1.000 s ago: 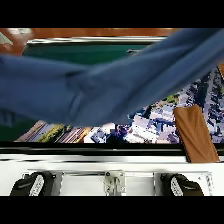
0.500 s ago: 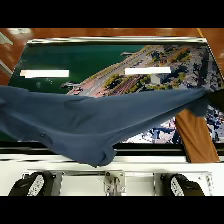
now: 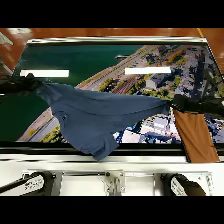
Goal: Fold the shirts.
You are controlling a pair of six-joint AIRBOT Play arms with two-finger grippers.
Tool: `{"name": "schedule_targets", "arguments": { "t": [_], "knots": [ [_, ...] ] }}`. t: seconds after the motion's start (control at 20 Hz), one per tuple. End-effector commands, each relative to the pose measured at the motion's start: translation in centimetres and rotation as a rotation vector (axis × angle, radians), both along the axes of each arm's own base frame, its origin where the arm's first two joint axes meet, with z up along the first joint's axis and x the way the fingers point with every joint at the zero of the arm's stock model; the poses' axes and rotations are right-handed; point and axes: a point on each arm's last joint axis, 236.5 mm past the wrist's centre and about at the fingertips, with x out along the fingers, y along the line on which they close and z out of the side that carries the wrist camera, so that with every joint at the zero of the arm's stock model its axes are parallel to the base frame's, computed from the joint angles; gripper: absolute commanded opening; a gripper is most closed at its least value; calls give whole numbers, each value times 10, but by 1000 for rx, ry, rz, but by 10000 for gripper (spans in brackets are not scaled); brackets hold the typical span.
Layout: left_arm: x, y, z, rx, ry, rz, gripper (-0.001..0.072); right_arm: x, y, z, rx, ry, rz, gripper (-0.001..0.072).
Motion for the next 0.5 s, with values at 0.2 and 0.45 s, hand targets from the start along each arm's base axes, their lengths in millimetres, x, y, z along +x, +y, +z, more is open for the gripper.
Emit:
{"name": "schedule_targets", "arguments": {
  "t": [0.2, 0.45],
  "knots": [
    [-27, -78, -112, -206, 353, -207, 186, 27, 3, -82, 162, 191, -126, 58],
    [-50, -1, -19, -202, 263, -164, 494, 7, 13, -77, 131, 199, 8, 58]
  ]
}}
